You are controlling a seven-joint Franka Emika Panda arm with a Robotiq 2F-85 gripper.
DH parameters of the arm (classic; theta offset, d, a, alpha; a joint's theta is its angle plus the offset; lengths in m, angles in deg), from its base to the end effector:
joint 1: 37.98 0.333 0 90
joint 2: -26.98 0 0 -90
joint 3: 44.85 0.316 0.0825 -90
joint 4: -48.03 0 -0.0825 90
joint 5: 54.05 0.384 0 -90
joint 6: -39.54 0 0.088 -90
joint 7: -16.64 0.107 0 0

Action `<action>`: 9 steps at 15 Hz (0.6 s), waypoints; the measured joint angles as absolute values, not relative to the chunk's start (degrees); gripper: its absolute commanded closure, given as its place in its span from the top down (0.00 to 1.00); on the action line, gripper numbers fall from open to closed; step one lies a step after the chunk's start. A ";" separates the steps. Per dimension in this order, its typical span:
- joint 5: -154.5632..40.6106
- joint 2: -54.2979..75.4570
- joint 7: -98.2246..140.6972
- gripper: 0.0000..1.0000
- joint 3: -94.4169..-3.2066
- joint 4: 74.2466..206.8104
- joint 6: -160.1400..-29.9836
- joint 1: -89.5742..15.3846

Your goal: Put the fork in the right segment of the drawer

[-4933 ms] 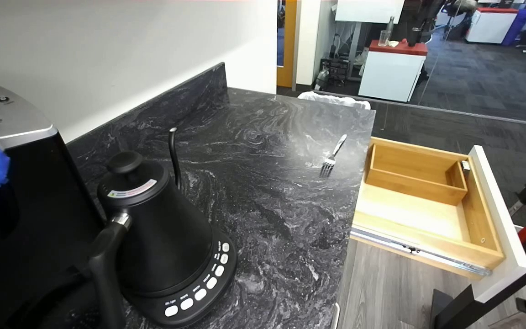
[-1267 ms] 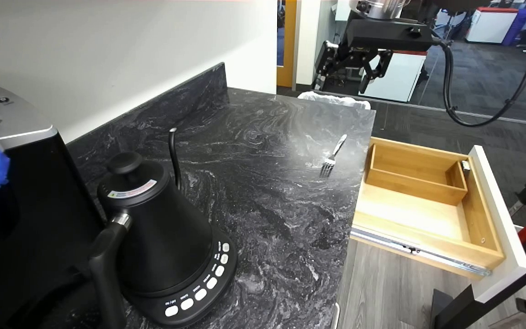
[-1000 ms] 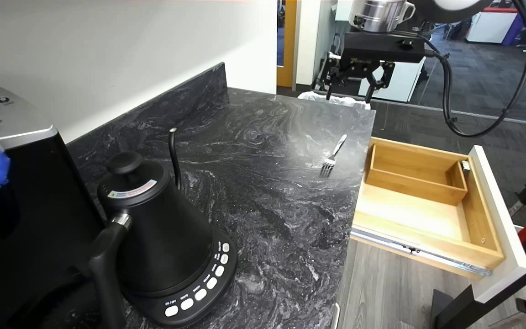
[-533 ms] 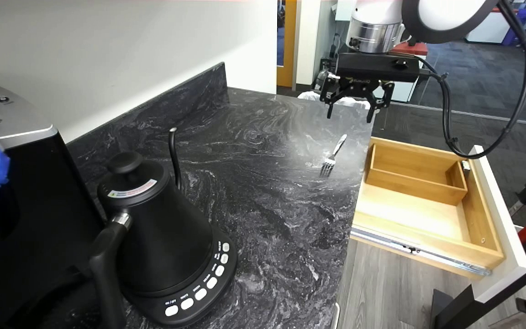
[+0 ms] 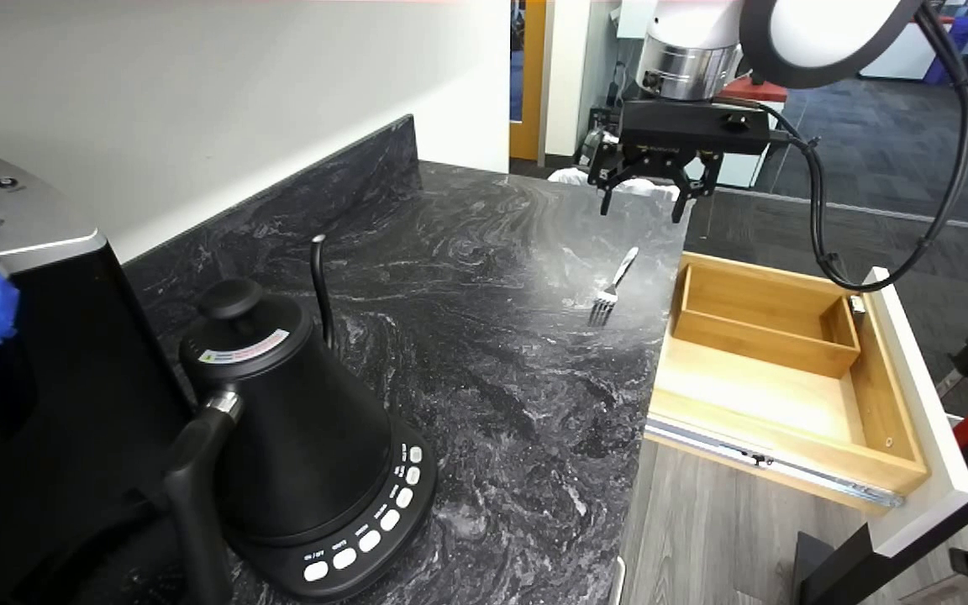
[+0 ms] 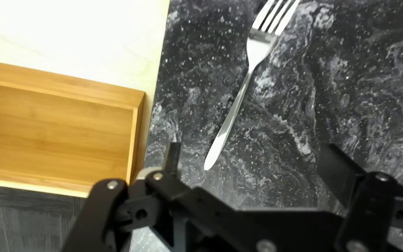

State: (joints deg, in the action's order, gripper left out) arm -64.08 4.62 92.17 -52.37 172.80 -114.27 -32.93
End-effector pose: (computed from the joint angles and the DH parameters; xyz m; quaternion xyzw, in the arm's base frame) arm 0.5737 -0.0192 0.2214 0.8232 -0.5607 0.0869 0.0199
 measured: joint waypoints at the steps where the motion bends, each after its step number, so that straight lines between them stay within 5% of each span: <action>1: -65.44 3.95 92.67 1.00 -54.10 172.80 -115.71 -32.16; 9: -58.37 -1.87 92.25 1.00 -56.05 172.85 -119.91 -32.08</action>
State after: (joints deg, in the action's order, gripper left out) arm -58.37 -1.87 92.25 -56.05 172.85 -119.91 -32.08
